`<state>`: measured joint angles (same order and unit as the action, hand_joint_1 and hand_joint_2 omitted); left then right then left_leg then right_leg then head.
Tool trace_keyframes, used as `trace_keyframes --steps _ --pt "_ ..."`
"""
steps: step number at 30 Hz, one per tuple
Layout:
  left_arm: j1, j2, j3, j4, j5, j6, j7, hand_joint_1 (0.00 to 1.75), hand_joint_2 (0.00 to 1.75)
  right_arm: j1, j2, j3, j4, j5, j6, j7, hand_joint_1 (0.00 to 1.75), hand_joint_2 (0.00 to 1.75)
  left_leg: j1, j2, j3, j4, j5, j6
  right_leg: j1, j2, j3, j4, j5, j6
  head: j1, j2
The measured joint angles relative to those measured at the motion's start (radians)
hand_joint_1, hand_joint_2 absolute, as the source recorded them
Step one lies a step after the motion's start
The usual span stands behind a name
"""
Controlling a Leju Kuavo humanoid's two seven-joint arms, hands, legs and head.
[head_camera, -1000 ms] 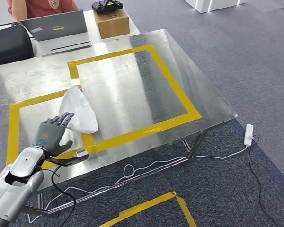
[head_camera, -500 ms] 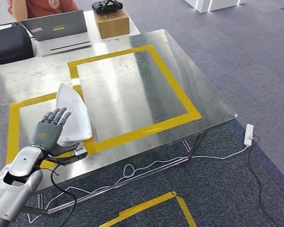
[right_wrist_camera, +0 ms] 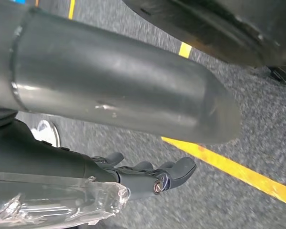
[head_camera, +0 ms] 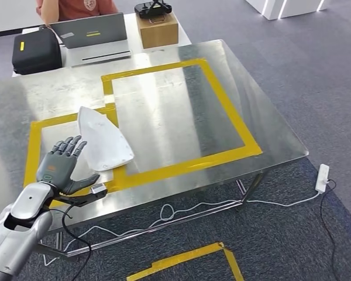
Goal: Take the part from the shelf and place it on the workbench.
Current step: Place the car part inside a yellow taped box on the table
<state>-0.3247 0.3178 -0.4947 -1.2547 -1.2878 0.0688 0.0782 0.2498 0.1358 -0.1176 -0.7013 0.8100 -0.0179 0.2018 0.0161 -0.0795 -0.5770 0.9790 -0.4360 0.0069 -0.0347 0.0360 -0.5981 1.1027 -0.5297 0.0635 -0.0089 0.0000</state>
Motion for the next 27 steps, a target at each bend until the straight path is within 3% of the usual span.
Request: trace_keyframes --steps 2,3,5,7,9,11,12,14,16,18,20,21,23,25,27 --pt "-0.002 -0.001 0.003 0.000 0.000 -0.003 0.002 0.00 0.00 0.002 -0.001 0.005 0.000 -0.004 -0.001 0.002 0.00 0.00 0.002 -0.023 -0.013 0.018 -0.004 -0.017 -0.009 0.052 0.045 -0.081 0.019 0.000 0.001 0.000" --pt "-0.001 -0.001 0.005 0.000 0.000 -0.004 0.003 0.00 0.00 0.003 -0.001 0.006 -0.001 -0.005 -0.002 0.003 0.00 0.00 0.003 -0.035 -0.020 0.023 -0.003 -0.025 -0.009 0.064 0.050 -0.087 0.013 -0.005 0.002 0.000" --pt "0.003 -0.001 0.006 0.000 0.000 -0.005 0.003 0.00 0.00 0.005 -0.003 0.008 -0.002 -0.006 -0.002 0.006 0.00 0.00 0.009 -0.050 -0.029 0.025 0.002 -0.037 -0.004 0.040 0.050 -0.084 0.014 -0.023 0.003 0.000" --pt "0.005 0.000 0.007 -0.001 0.000 -0.005 0.004 0.00 0.00 0.005 -0.003 0.011 -0.003 -0.007 -0.003 0.008 0.00 0.00 0.009 -0.006 -0.047 0.057 -0.016 -0.043 0.001 0.013 0.052 -0.085 0.016 -0.039 -0.002 0.000" --pt "0.002 -0.002 0.008 -0.001 0.000 -0.005 0.005 0.00 0.00 0.007 -0.004 0.014 -0.003 -0.008 -0.003 0.008 0.00 0.00 0.005 0.054 -0.099 0.166 -0.072 -0.043 0.008 -0.018 0.054 -0.086 0.014 -0.052 -0.008 0.000" --pt "0.005 -0.004 0.008 -0.001 0.000 -0.006 0.006 0.00 0.00 0.010 -0.004 0.015 -0.003 -0.009 -0.003 0.008 0.00 0.00 0.004 0.069 -0.159 0.292 -0.120 -0.041 0.017 -0.050 0.054 -0.086 0.011 -0.059 -0.009 0.000" --pt "0.008 -0.004 0.008 -0.001 0.000 -0.006 0.006 0.00 0.00 0.010 -0.005 0.015 -0.003 -0.010 -0.003 0.008 0.00 0.00 0.004 0.070 -0.171 0.318 -0.122 -0.038 0.020 -0.065 0.055 -0.086 0.010 -0.061 -0.009 0.000" --pt "0.011 -0.003 0.008 -0.001 0.000 -0.007 0.006 0.00 0.00 0.009 -0.005 0.016 -0.003 -0.010 -0.003 0.008 0.00 0.00 0.000 0.078 -0.137 0.255 -0.072 -0.027 0.026 -0.093 0.060 -0.086 0.005 -0.063 -0.009 0.000" --pt "0.009 -0.003 0.009 -0.002 0.000 -0.007 0.008 0.00 0.00 0.008 -0.005 0.017 -0.003 -0.011 -0.003 0.008 0.00 0.00 -0.015 0.121 -0.067 0.126 -0.020 -0.012 0.032 -0.116 0.066 -0.085 -0.001 -0.061 -0.009 0.000" --pt "0.005 -0.003 0.011 -0.004 -0.001 -0.007 0.012 0.00 0.00 0.007 -0.005 0.019 -0.004 -0.013 -0.002 0.008 0.00 0.00 -0.029 0.152 -0.033 0.058 -0.014 -0.001 0.036 -0.138 0.068 -0.084 -0.006 -0.054 -0.007 0.000" --pt "0.006 -0.001 0.013 -0.005 -0.001 -0.008 0.013 0.00 0.00 0.006 -0.005 0.021 -0.005 -0.014 -0.002 0.008 0.00 0.00 -0.031 0.137 -0.032 0.045 -0.017 0.006 0.038 -0.159 0.070 -0.087 -0.010 -0.046 -0.006 0.000" --pt "0.008 0.000 0.015 -0.006 -0.002 -0.008 0.013 0.00 0.00 0.005 -0.006 0.022 -0.006 -0.014 -0.002 0.008 0.00 0.00 -0.030 0.125 -0.030 0.040 -0.015 0.009 0.036 -0.152 0.069 -0.084 -0.016 -0.041 -0.005 0.000" --pt "0.007 0.000 0.016 -0.009 -0.002 -0.009 0.013 0.00 0.00 0.003 -0.007 0.022 -0.009 -0.014 -0.002 0.008 0.00 0.00 -0.023 0.104 -0.026 0.030 -0.010 0.018 0.033 -0.100 0.043 -0.031 -0.047 -0.031 -0.003 0.000" --pt "0.005 -0.003 0.016 -0.010 -0.002 -0.009 0.013 0.00 0.00 0.005 -0.008 0.022 -0.009 -0.016 -0.002 0.008 0.00 0.00 -0.021 0.083 -0.026 0.029 -0.009 0.023 0.030 -0.049 -0.024 0.094 -0.099 -0.026 0.000 0.000" --pt "0.008 -0.008 0.016 -0.010 -0.003 -0.010 0.014 0.00 0.00 0.009 -0.009 0.022 -0.009 -0.017 -0.002 0.008 0.00 0.00 -0.021 0.063 -0.025 0.030 -0.010 0.026 0.030 -0.039 -0.086 0.187 -0.115 -0.022 0.001 0.000"
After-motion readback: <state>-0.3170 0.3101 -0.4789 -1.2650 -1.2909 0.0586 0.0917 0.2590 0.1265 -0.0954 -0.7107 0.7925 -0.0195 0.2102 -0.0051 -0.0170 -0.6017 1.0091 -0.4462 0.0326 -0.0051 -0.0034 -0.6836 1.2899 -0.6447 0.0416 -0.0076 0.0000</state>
